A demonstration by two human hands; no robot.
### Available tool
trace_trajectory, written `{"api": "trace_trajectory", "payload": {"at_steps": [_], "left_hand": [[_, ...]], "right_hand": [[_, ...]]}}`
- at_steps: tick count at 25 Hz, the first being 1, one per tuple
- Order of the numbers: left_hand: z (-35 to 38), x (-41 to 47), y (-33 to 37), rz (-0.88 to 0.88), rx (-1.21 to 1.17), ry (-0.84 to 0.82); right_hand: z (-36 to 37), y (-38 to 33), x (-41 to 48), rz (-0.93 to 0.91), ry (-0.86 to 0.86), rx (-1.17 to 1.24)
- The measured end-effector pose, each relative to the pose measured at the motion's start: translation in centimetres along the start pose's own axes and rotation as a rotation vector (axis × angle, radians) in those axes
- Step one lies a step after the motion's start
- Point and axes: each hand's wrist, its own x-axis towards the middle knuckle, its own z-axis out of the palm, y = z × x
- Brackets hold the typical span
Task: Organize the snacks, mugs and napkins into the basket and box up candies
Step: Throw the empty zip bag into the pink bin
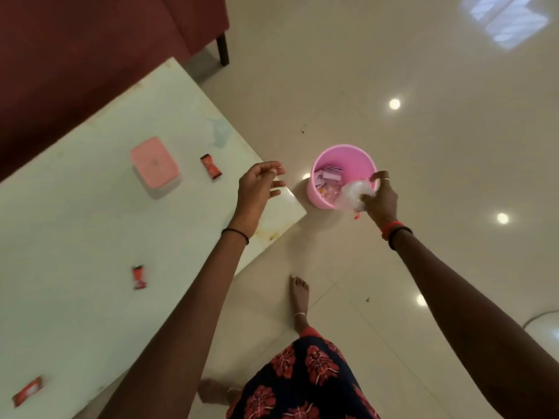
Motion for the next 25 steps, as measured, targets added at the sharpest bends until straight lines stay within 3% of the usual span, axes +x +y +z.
{"api": "trace_trajectory", "payload": {"at_steps": [3,6,11,13,19,25], "left_hand": [[3.6,4.5,-0.1,0.012,0.004,-0.012],[5.0,7.3,-1.2,0.008,-0.001,0.003],[5.2,9.6,-3.0,0.013,-0.022,0.048],[4.9,9.8,-3.3,0.017,-0.028,0.067],[2.6,8.0,-2.4,0.038,-0.036,0.115],[-1.9,2.7,-0.1,0.073,-0.07,0.204]], "right_hand": [[2.1,2.1,5.7,-0.042,-0.047,-0.123],[4.8,4.3,9.8,0.032,-0.134,-0.121],[8.2,6.2,13.8,-0.002,-0.505,-0.367],[8.7,6.1,14.5,-0.027,-0.553,-0.338],[7.4,3.7,13.4,-0.04,-0.338,-0.178],[5.4,-4.2,6.0,-0.127,-0.178,-0.102]]}}
